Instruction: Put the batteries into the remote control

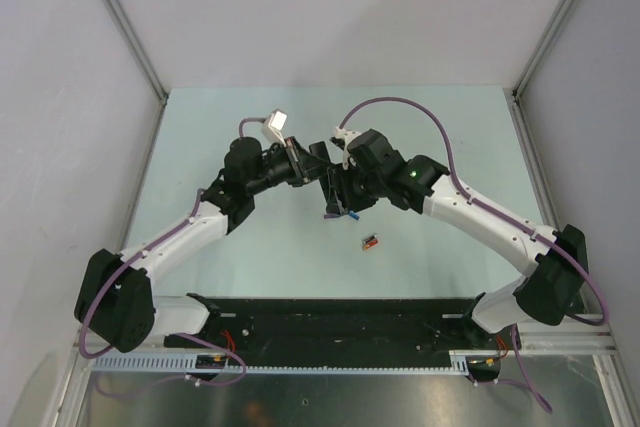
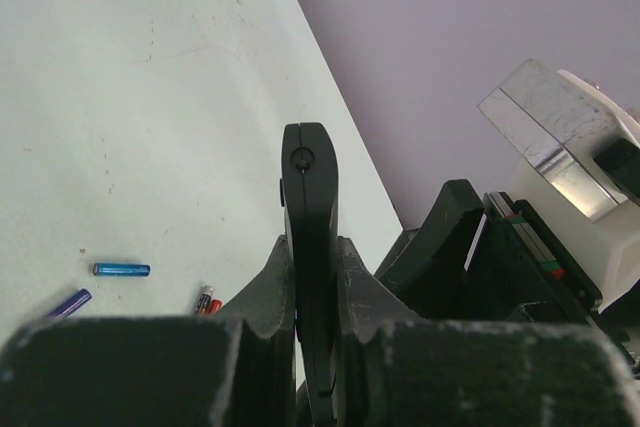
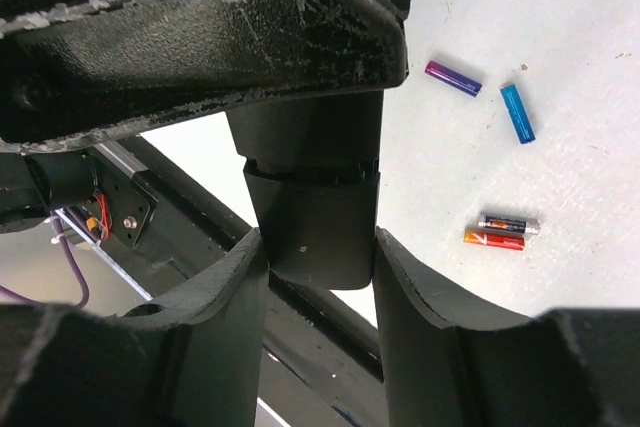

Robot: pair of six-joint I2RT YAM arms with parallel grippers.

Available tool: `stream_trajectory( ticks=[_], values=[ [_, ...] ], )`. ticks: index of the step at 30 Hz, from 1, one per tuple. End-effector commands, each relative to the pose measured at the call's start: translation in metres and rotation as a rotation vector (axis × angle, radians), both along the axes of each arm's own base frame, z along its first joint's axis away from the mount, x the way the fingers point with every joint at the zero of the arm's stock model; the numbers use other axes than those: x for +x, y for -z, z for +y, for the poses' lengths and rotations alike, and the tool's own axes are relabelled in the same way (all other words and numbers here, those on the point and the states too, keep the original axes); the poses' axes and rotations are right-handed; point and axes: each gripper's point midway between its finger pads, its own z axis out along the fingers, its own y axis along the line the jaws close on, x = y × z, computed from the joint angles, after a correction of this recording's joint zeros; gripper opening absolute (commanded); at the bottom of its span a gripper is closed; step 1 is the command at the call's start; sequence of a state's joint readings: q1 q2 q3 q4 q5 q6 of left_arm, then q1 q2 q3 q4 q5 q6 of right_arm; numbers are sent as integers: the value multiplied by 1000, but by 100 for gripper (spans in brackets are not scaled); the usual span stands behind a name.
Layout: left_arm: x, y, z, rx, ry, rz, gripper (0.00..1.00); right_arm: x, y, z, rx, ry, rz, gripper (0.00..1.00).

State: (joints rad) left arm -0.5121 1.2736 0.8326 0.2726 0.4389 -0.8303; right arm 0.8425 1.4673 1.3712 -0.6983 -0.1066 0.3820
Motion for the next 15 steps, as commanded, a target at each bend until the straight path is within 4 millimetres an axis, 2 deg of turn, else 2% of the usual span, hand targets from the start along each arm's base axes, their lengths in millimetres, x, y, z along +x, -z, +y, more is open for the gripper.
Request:
stream_trajectory(
  ticks=[1, 6, 15],
  values=[
    [20, 8, 22, 90, -93, -36, 0, -1, -26, -20, -11, 24, -36, 0],
    [25, -5, 24, 78, -100, -65, 0, -4, -27, -23, -16, 16, -35, 0],
    [29, -16, 23, -61, -75, 32, 0, -4, -23, -32, -65, 52, -60, 0]
  ],
)
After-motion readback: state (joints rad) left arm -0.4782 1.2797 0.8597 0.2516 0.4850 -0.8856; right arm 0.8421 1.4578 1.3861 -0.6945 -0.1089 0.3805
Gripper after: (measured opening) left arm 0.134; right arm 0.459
